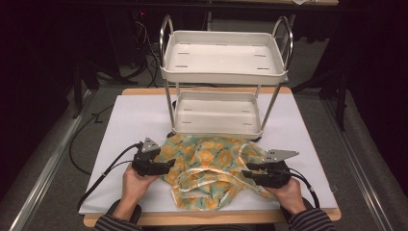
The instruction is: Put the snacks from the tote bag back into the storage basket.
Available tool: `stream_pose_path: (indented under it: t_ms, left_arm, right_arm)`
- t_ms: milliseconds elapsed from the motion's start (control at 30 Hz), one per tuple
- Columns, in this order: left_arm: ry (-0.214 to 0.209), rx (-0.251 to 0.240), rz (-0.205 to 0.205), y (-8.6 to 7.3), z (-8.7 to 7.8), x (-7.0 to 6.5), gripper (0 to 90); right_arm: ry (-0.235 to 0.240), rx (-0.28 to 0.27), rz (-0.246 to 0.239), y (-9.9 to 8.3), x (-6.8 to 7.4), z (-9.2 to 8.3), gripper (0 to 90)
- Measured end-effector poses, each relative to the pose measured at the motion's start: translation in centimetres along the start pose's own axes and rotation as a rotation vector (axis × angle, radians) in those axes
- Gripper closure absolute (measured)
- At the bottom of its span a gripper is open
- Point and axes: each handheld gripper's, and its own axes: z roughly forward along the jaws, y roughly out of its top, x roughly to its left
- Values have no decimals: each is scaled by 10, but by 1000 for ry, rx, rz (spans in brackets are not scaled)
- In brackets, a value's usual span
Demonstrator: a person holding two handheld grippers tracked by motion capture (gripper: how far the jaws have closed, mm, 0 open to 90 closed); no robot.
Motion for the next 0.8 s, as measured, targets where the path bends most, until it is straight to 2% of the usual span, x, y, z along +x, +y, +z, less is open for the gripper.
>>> stream_pose_path:
  t_ms: [33,67,100,133,167,200,233,300,433,500,667,800]
  left_arm:
    - [-2,-1,-2,0,0,0,274]
    - [-4,-1,-3,0,0,0,274]
    - [-7,1,-3,0,0,0,272]
    - [-10,0,-4,0,0,0,272]
    - [-11,4,-5,0,1,0,260]
    - [-11,4,-5,0,1,0,249]
    - [-10,6,-5,1,0,-1,233]
    - [-33,21,-20,1,0,0,224]
    - [5,22,-14,1,-4,-1,200]
    - [-4,7,-20,1,-5,-2,199]
    - [-24,14,-6,1,-5,-5,201]
    - [-11,15,30,2,-5,-11,175]
  right_arm:
    - [11,8,-6,0,0,1,709]
    - [11,8,-6,0,0,1,709]
    - [19,20,-8,1,-1,2,767]
    - [19,20,-8,1,-1,2,767]
    - [27,33,-13,1,-1,4,823]
    - [27,33,-13,1,-1,4,823]
    - [28,31,-25,2,-1,5,860]
    - [24,30,-27,2,0,4,868]
    - [11,-4,-40,4,1,2,890]
    - [4,-19,-34,5,0,1,895]
    - [-25,-52,-23,10,-3,1,900]
    - [-43,-72,-21,15,-5,2,900]
